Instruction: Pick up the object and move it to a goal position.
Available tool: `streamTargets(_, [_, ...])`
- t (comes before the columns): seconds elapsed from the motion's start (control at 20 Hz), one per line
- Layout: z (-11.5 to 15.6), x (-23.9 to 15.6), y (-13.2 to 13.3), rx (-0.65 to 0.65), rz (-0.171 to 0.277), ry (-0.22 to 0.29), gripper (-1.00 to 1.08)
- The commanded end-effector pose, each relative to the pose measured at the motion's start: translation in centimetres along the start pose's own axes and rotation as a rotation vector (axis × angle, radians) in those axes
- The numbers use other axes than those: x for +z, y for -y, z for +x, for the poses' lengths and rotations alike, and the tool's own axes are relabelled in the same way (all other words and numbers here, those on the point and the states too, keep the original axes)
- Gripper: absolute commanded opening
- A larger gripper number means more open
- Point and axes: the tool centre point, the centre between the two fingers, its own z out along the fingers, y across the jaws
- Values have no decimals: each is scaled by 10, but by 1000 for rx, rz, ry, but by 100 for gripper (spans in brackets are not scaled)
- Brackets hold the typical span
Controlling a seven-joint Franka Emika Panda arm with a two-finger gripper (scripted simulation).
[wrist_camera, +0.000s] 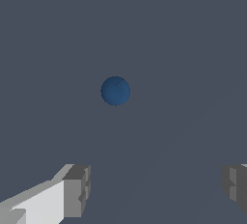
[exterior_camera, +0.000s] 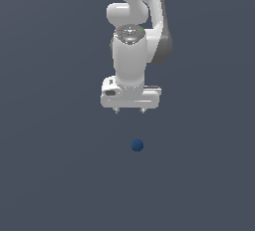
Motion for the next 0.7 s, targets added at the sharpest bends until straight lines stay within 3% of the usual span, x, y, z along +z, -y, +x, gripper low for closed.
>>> streamTargets(0.0, [0,0,0,0,0,0,100])
streamTargets(0.45, [-2,4,38,-70,19,-4,100])
streamTargets(0.65, [-3,4,38,-71,19,-4,100])
